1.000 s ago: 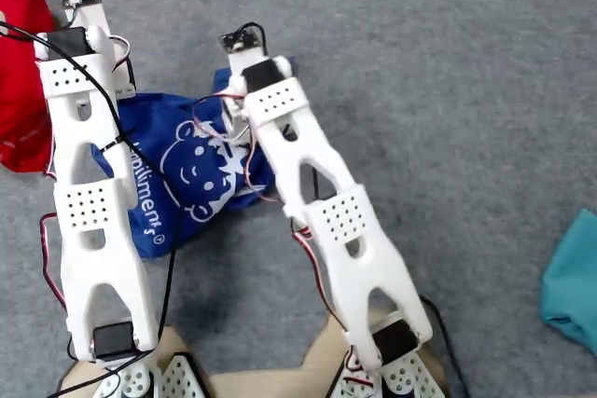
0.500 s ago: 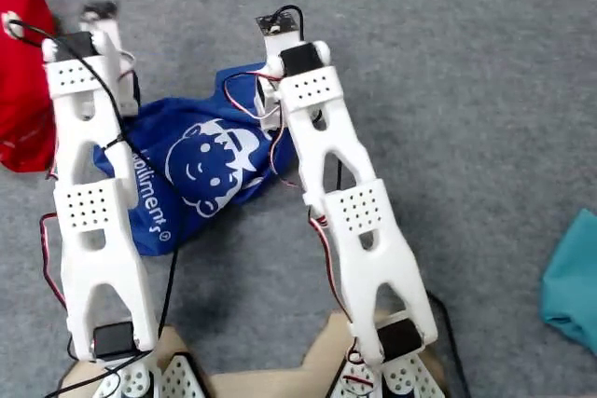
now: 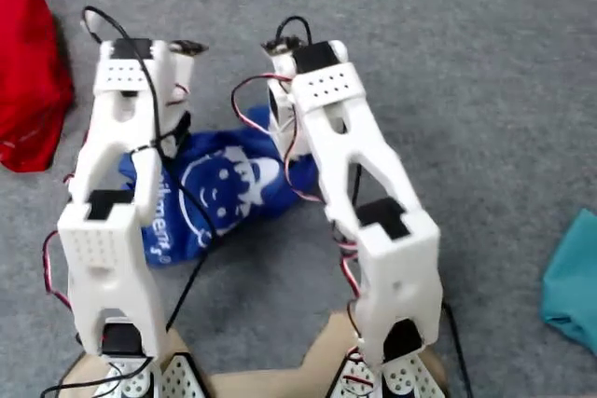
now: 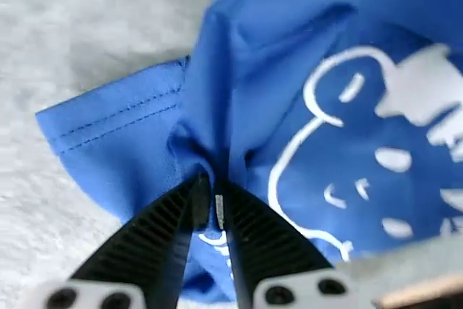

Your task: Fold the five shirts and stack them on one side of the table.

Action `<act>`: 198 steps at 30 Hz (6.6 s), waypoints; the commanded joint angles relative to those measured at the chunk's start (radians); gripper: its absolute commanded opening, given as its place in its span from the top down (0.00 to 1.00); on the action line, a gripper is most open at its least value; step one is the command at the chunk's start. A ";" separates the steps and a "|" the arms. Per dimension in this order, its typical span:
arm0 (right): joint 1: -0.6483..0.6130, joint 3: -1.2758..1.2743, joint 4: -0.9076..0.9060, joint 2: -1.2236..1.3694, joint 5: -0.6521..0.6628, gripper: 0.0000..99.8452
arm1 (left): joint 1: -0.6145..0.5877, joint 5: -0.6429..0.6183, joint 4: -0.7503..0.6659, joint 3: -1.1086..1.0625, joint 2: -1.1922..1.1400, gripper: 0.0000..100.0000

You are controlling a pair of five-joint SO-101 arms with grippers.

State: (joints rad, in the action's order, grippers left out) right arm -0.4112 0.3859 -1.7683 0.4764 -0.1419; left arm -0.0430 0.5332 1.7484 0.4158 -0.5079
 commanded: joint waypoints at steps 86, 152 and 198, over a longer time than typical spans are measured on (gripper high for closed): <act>0.202 0.499 0.061 0.410 0.123 0.66 | -0.018 -0.377 -0.032 -0.087 -0.114 0.78; 0.495 1.280 0.000 0.390 0.123 0.99 | 0.038 -0.494 0.009 0.057 -0.116 0.78; 0.536 1.273 0.015 0.156 0.126 0.99 | 0.054 -0.695 0.011 0.942 -0.097 0.98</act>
State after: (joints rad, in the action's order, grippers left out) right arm 0.1197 1.6241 -1.7699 0.7020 -0.0100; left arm 0.0414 -0.1603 1.7484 1.2413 -0.6935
